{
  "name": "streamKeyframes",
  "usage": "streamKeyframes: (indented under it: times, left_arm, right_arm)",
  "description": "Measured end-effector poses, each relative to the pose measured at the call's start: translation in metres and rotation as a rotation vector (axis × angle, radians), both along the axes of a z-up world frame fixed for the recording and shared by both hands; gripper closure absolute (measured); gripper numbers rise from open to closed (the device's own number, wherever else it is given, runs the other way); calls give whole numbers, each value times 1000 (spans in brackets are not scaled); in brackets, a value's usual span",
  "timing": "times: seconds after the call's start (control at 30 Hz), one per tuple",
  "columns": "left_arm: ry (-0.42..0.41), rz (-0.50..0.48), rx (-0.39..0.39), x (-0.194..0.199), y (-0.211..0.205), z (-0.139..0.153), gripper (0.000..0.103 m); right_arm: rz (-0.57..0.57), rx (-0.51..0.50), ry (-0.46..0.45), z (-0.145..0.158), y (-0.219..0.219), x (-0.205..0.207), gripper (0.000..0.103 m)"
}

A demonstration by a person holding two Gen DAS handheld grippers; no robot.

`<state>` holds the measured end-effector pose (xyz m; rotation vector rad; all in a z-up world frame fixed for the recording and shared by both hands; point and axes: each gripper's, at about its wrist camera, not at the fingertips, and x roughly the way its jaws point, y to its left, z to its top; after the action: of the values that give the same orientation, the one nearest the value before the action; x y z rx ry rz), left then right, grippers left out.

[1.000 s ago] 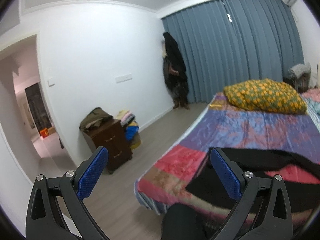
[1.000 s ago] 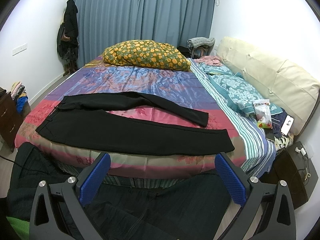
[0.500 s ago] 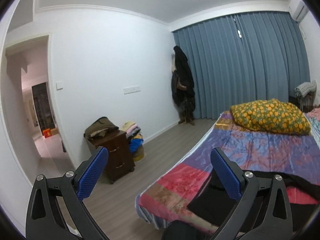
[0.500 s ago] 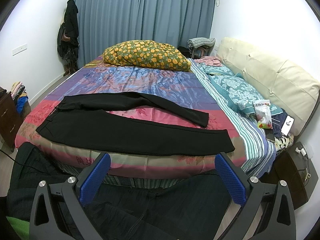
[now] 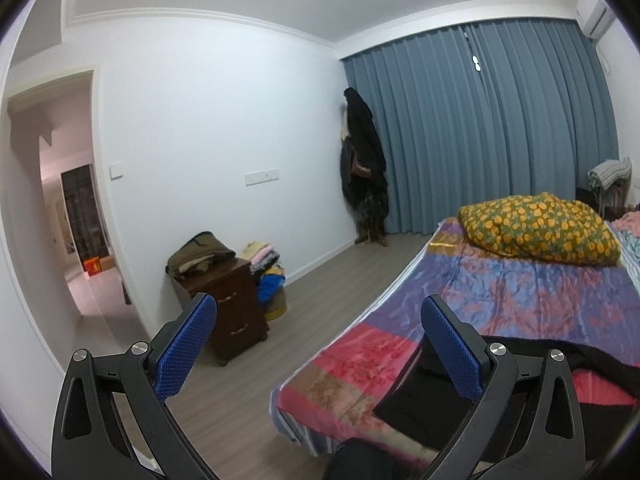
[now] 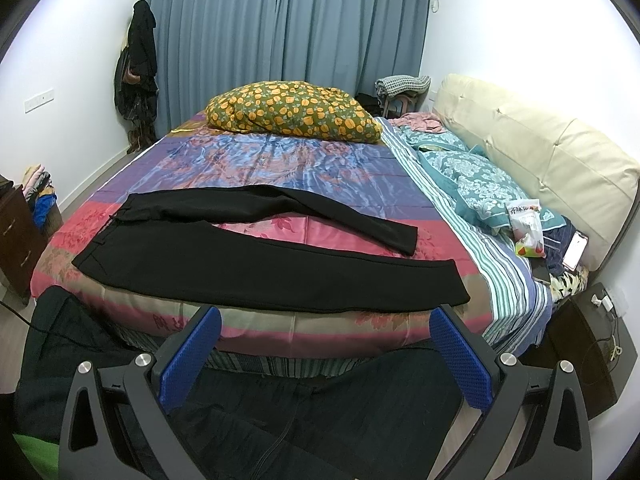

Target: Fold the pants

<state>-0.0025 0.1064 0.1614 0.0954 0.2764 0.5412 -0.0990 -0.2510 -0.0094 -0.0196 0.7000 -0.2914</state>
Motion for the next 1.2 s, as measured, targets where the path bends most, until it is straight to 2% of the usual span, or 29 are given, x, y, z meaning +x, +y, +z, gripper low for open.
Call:
streamKeyframes:
  times: [0.3,0.47,0.6,0.73,0.93,1.07,1.1,1.13,1.2]
  left_arm:
    - [26,-16,-13,4,-1,-6,1]
    - [104,-76,-65,12,-5,-33,1]
    - [174,-162,-136,27,-21,-62,1]
    - [278,-284,-249,59,-45,-107,1]
    - [568,-544,-353,115,-112,-189,1]
    - [665,-666,-377,131,-148,-217,1]
    - [690,-695,-384,136,-156,-224,1]
    - [712,-721,-397,140,-163,-230,1]
    - [773,-766,-447,144,-172,-245,1]
  right_arm:
    - [-3,-1,-2,2,-1,1,0]
    - [-63,-23,-39,12,-7,5,0]
    - [-99,-22,-47,19,-17,10,0]
    - [-43,12,-45,13,-27,26,0]
    - [28,30,-79,-9,-37,60,0]
    - [76,43,-294,-6,-45,54,0]
    - [109,69,-281,-16,-48,66,0]
    - [118,97,-218,-29,-51,83,0]
    - [111,247,113,-83,-64,134,0]
